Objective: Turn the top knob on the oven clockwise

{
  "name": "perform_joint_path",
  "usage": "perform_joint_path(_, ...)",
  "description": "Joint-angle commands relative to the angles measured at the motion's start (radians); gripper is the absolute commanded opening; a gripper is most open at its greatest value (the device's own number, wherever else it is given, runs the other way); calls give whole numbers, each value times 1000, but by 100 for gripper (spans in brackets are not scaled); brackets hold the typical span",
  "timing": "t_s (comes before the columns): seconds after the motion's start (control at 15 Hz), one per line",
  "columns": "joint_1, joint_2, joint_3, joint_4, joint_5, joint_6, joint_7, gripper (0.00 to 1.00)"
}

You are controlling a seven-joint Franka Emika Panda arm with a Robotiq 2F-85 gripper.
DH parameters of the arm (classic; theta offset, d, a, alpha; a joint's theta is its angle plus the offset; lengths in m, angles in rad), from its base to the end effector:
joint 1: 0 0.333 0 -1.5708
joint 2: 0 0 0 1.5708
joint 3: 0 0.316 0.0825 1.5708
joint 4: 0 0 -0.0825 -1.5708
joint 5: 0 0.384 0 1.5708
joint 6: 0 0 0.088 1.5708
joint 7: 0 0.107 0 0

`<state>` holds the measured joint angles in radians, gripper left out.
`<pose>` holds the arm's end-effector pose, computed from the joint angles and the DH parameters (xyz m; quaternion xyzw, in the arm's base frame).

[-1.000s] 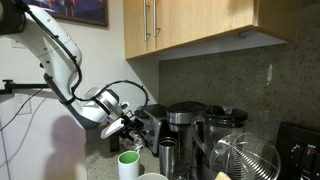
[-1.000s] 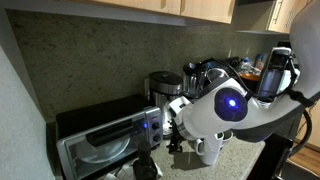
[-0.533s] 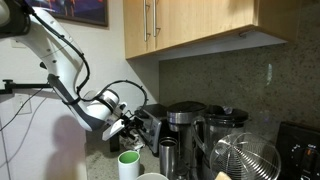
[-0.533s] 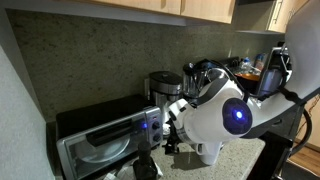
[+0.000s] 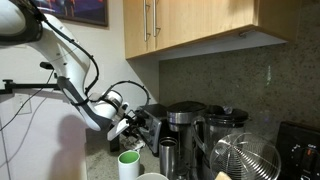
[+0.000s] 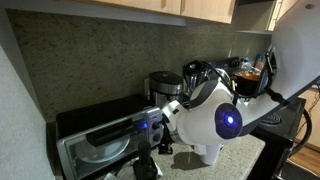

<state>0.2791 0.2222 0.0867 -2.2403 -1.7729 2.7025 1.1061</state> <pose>0.4872 0.2226 0.2684 0.8264 0.3822 0.3327 0.2455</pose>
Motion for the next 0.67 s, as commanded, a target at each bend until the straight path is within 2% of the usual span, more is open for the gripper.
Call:
perform_joint_path(0.0, 11, 49, 4, 54, -52, -20, 36, 100)
perform_joint_path(0.6, 14, 93, -1, 109, -79, -61, 32, 100)
